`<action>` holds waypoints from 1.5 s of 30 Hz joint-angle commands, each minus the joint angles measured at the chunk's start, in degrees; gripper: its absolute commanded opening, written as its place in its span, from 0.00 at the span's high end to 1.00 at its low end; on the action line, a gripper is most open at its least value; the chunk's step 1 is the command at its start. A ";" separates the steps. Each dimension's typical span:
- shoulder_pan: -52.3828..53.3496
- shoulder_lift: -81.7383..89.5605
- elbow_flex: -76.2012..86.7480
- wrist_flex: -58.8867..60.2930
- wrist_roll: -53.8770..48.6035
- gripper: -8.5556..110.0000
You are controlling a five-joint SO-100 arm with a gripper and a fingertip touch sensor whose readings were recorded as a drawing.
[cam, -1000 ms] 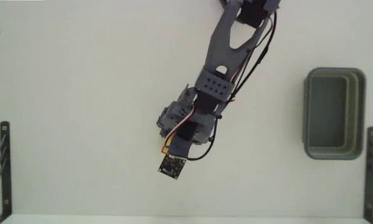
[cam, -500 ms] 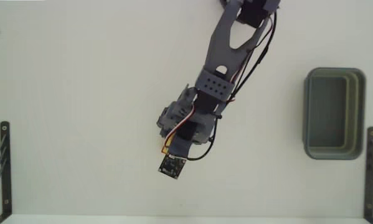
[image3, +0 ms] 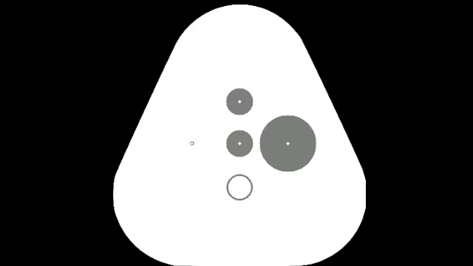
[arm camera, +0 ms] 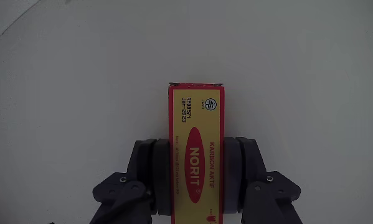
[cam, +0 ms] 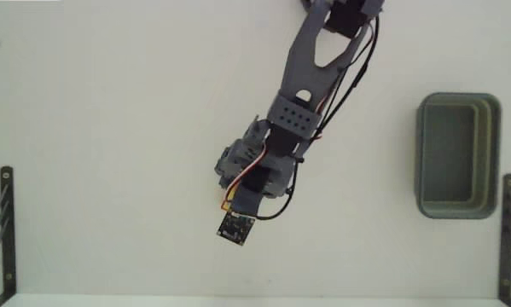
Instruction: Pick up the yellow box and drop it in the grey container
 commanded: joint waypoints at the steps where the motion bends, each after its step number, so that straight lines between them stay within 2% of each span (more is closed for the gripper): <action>1: 0.64 1.78 -0.07 -0.88 0.26 0.59; 21: 0.64 2.47 -3.39 3.13 0.26 0.59; 45: 0.64 2.62 -18.40 18.29 0.26 0.59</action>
